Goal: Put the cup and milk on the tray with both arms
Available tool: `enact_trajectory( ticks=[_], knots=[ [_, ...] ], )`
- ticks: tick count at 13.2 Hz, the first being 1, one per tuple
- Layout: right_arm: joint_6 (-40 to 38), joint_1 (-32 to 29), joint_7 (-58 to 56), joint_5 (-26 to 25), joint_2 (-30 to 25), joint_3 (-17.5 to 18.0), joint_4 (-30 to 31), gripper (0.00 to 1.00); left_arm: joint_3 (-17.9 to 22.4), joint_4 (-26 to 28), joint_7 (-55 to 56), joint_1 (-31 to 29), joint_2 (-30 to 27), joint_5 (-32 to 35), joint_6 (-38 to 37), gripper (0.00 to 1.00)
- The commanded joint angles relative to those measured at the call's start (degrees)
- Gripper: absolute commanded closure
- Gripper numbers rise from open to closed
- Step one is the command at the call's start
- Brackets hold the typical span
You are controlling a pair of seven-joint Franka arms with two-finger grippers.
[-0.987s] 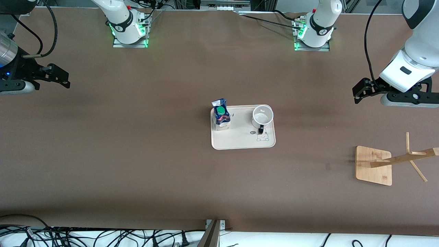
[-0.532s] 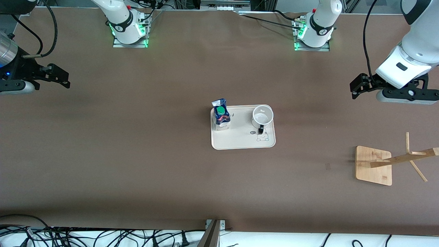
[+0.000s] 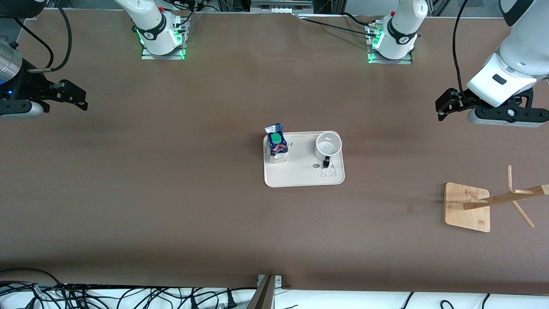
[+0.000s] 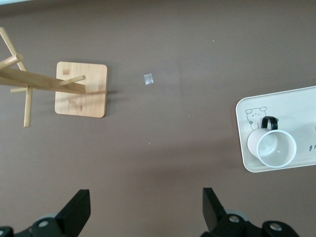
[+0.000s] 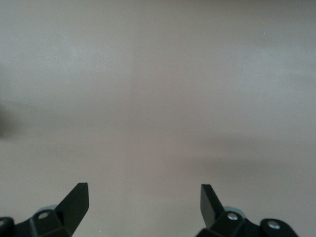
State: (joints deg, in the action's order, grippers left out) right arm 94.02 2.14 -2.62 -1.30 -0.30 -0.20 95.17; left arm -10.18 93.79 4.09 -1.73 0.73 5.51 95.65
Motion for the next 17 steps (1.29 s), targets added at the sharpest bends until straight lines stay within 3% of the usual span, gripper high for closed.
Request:
enact_trajectory(
  ticks=[1,17],
  knots=[
    [-0.7,-0.6,-0.5,0.4,-0.1,0.4,-0.4,0.0,4.1,-0.7,0.1,3.4,-1.5,-0.2,-5.1,0.0],
    [-0.6,-0.6,-0.2,2.2,-0.1,0.1,-0.4,0.0,1.8,-4.0,-0.3,3.5,1.2,-0.1,-6.0,0.0]
  ],
)
